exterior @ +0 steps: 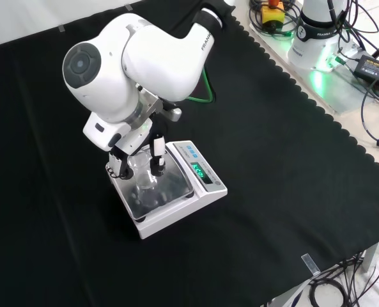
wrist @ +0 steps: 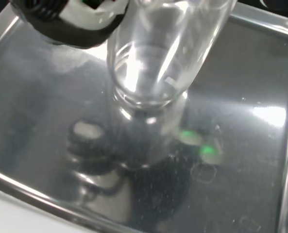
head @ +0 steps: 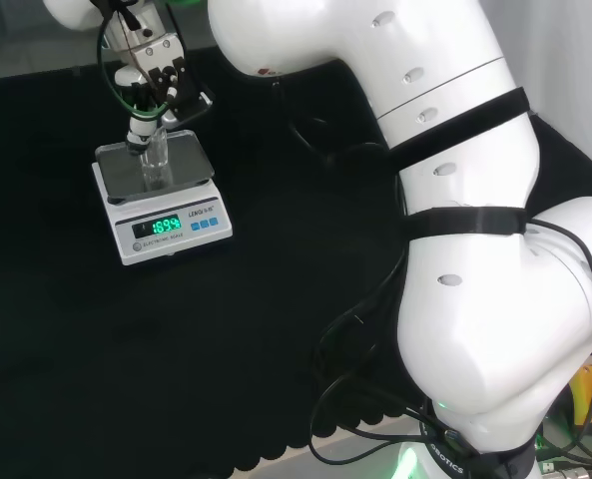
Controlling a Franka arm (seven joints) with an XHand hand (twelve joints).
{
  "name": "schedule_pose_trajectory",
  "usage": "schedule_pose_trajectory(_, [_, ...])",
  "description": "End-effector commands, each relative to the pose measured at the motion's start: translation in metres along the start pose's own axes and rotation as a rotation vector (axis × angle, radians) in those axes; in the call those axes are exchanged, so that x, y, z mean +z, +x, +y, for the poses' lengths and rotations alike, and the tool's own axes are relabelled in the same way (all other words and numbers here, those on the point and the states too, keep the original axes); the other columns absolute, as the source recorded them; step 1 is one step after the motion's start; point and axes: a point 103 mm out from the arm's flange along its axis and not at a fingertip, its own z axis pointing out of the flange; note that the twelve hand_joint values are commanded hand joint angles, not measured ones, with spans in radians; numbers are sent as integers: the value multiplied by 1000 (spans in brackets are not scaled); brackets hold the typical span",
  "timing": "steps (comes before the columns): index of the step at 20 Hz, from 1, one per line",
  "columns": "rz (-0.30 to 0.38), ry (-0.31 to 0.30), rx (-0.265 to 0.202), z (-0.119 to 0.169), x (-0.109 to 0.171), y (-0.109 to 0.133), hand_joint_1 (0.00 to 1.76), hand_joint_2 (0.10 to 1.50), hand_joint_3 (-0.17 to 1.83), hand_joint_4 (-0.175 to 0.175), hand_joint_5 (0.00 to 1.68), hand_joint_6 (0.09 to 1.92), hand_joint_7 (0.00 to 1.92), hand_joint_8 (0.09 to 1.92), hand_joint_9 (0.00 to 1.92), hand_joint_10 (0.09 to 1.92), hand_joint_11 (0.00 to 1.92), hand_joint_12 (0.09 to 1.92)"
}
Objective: Put the beaker on the electronic balance.
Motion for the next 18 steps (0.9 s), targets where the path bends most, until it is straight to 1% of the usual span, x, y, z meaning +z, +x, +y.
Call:
schedule_pose_trajectory(1, [-16, 25, -2, 3, 3, 3, 935, 763, 258, -172, 667, 920, 963, 888, 1711, 87, 1728, 393])
schedule_pose_trajectory(4, [-2, 28, -6, 4, 4, 3, 928, 733, 322, -172, 666, 913, 964, 884, 1709, 87, 1720, 409])
schedule_pose_trajectory(7, [0, 26, -8, 5, 2, 6, 867, 707, 350, -161, 625, 937, 964, 882, 1694, 87, 1702, 414])
schedule_pose_trajectory(13, [5, 42, -10, 5, 1, 8, 807, 679, 370, -136, 488, 989, 901, 902, 1559, 87, 1580, 451])
schedule_pose_trajectory(15, [19, 54, -11, 6, 2, 7, 778, 669, 375, -124, 429, 990, 861, 913, 1490, 87, 1501, 511])
schedule_pose_trajectory(18, [25, 72, -12, 5, 3, 5, 719, 659, 374, -103, 375, 949, 769, 916, 1329, 87, 1295, 683])
